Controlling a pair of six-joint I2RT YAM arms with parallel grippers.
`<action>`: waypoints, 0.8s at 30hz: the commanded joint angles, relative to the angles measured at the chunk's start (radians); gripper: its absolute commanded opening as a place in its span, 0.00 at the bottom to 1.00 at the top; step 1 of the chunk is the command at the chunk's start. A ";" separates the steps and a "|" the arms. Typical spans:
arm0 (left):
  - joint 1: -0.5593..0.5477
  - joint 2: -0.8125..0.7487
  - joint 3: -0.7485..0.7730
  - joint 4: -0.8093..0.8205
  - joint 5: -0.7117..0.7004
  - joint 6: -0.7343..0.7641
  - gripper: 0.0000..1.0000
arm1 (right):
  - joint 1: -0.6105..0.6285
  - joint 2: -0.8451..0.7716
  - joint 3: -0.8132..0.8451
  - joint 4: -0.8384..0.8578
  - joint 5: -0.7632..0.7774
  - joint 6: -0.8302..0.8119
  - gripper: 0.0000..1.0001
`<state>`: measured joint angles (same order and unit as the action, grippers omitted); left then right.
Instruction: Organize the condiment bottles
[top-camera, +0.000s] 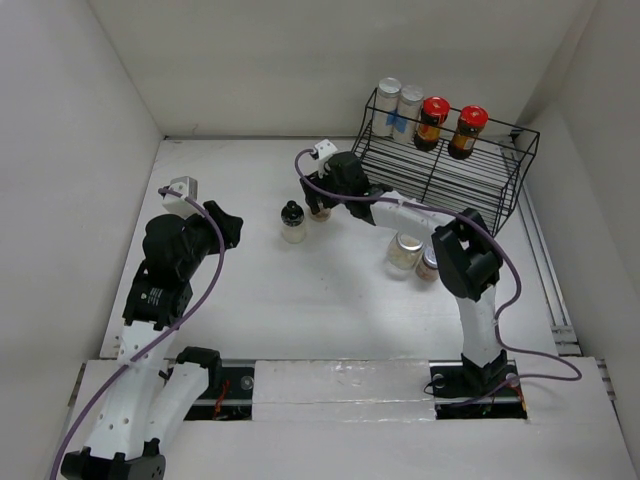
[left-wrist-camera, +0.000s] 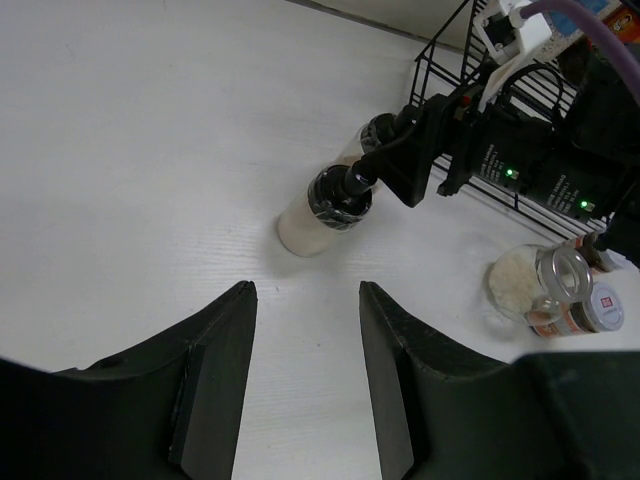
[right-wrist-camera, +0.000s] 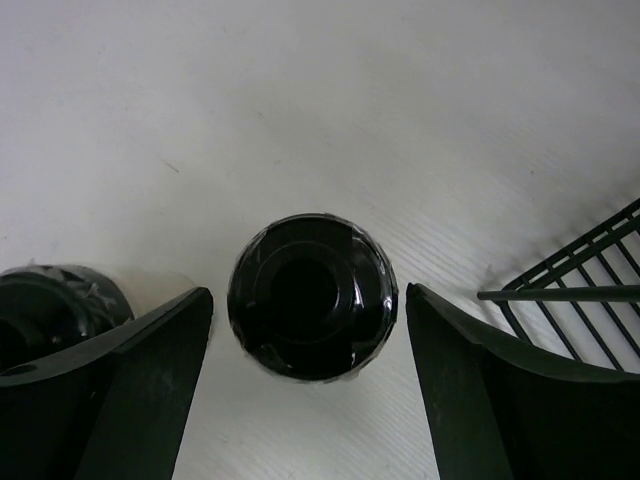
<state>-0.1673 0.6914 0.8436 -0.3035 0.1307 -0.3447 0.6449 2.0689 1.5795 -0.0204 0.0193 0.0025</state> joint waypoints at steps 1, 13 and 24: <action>0.006 -0.004 0.006 0.037 0.014 0.010 0.41 | 0.009 0.034 0.073 0.011 0.030 -0.009 0.83; 0.006 -0.004 0.006 0.037 0.014 0.010 0.41 | 0.001 -0.267 0.014 0.030 0.059 0.027 0.46; 0.015 -0.004 0.006 0.046 0.023 0.010 0.41 | -0.218 -0.336 0.158 -0.036 -0.028 0.027 0.46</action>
<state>-0.1585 0.6914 0.8436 -0.3031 0.1333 -0.3447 0.4652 1.6970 1.6928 -0.0750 0.0120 0.0235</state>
